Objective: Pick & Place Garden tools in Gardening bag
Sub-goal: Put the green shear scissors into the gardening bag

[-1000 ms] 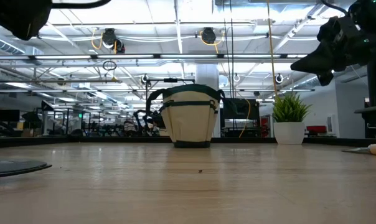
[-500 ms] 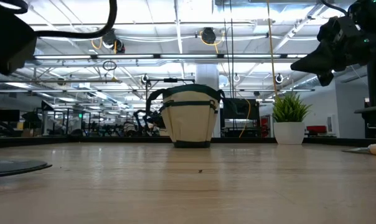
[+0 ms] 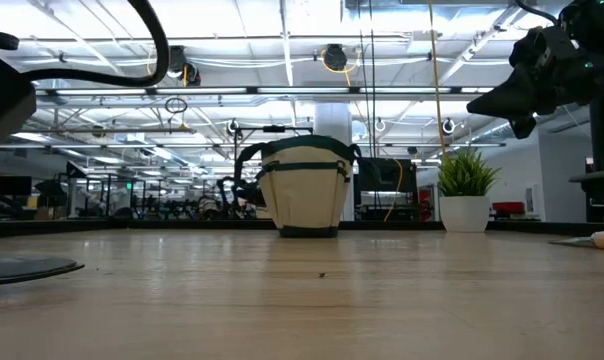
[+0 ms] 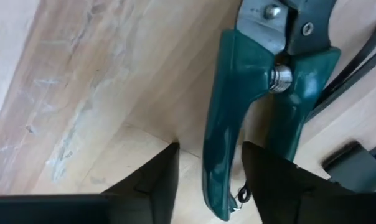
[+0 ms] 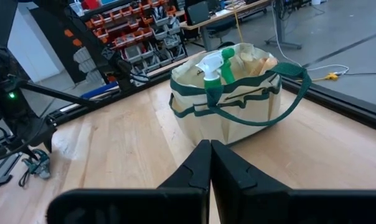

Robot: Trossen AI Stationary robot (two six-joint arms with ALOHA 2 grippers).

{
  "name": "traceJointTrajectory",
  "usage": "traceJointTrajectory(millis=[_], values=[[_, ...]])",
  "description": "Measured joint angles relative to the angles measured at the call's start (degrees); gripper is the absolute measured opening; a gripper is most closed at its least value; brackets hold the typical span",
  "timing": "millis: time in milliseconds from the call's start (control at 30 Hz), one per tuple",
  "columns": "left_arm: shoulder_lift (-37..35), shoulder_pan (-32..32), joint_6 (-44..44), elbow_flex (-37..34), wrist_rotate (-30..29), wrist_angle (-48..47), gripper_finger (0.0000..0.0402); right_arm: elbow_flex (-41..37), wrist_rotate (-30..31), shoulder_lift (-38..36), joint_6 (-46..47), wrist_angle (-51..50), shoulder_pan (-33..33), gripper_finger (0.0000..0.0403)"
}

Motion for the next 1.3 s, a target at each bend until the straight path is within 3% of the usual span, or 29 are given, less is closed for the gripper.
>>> traceJointTrajectory(millis=[267, 600, 767, 1067, 1300], values=[[0.09, -0.04, 0.69, -0.13, -1.39, -0.87, 0.0053, 0.00, 0.00, 0.00, 0.57, 0.00, 0.00, 0.0000], [-0.27, 0.75, 1.77, -0.27, -1.30, -0.85, 0.0054, 0.00, 0.00, 0.00, 1.09, 0.00, 0.02, 0.0000], [-2.11, 1.88, 6.20, -0.53, -5.15, -1.84, 0.0054, 0.00, 0.01, 0.00, 1.45, 0.00, 0.01, 0.0000], [-10.13, 6.27, 14.04, -0.48, -9.58, -3.18, 0.0054, 0.00, -0.02, 0.00, 1.43, 0.00, 0.02, 0.0000], [-17.87, 10.56, 21.94, -0.37, -13.66, 3.92, 0.0054, 0.00, -0.02, 0.00, 1.42, 0.00, 0.02, 0.0000]])
